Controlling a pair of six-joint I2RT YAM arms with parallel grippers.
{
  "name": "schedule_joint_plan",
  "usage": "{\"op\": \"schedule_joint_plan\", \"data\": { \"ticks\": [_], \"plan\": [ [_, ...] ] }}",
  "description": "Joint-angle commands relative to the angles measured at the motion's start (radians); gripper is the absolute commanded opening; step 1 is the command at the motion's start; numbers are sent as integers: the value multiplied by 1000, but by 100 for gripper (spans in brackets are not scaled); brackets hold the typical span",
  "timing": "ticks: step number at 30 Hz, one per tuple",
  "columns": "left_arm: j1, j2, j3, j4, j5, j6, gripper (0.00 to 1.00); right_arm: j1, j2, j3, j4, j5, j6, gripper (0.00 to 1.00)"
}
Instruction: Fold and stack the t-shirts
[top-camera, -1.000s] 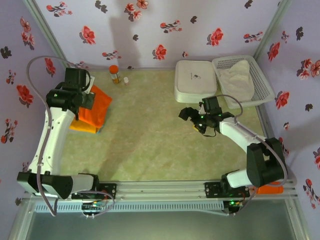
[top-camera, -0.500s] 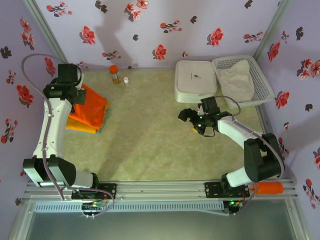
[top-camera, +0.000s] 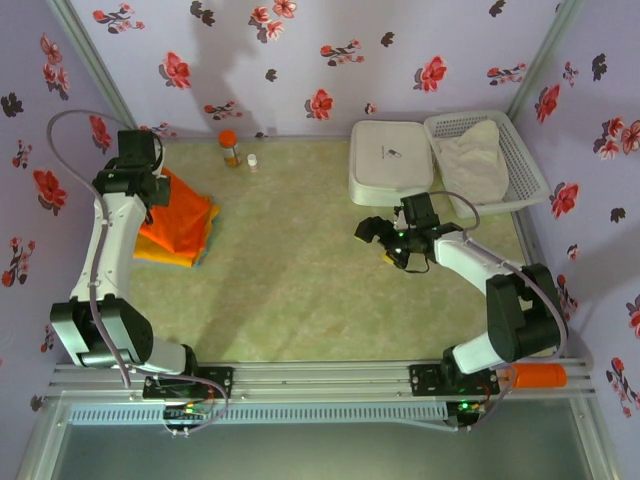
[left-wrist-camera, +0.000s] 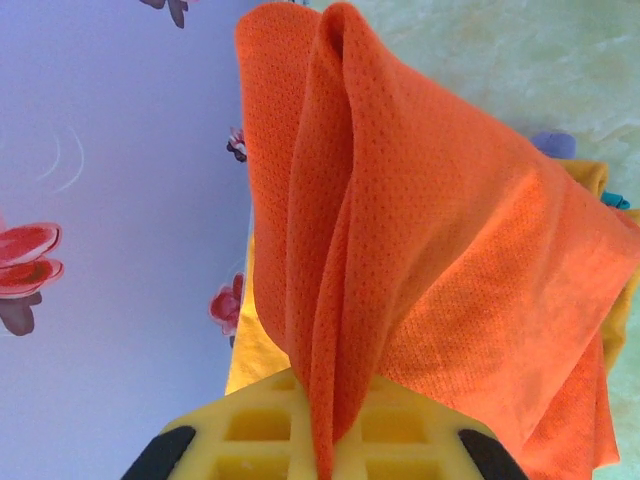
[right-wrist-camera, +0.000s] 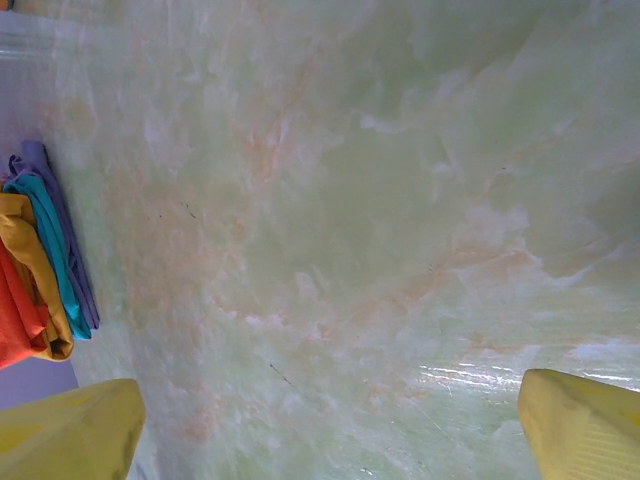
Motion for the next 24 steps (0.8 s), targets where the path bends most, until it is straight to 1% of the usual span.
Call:
{"op": "schedule_joint_plan", "data": {
  "ticks": [1, 8, 10, 11, 12, 13, 14, 15, 17, 19, 22, 24],
  "plan": [
    [9, 25, -12, 63, -35, 3, 0, -6, 15, 17, 8, -24, -18, 97],
    [32, 78, -26, 86, -87, -3, 0, -6, 21, 15, 14, -32, -20, 96],
    [52, 100, -13, 74, -96, -3, 11, -6, 16, 11, 10, -33, -22, 96],
    [62, 112, -4, 70, -103, -6, 22, -6, 14, 9, 8, -32, -24, 96],
    [75, 128, 10, 65, -106, -16, 42, -6, 10, 8, 3, -31, -27, 96],
    [87, 143, 28, 59, -114, -29, 68, -5, 9, 7, -4, -31, -28, 96],
    [95, 158, 47, 47, -127, -47, 82, -6, 7, 6, -7, -32, -32, 96],
    [100, 179, 75, 24, -133, -70, 88, -6, 3, 5, -10, -33, -34, 96],
    [100, 214, 128, -25, -132, -109, 95, -6, -5, 0, -14, -31, -37, 96],
    [99, 225, 148, -43, -129, -131, 99, -6, -15, -7, -14, -24, -37, 96],
    [92, 208, 136, -33, -96, -132, 100, -6, -24, -14, -16, -20, -38, 96],
    [90, 196, 120, -28, -53, -150, 100, -7, -26, -16, -16, -18, -37, 96]
  ]
}}
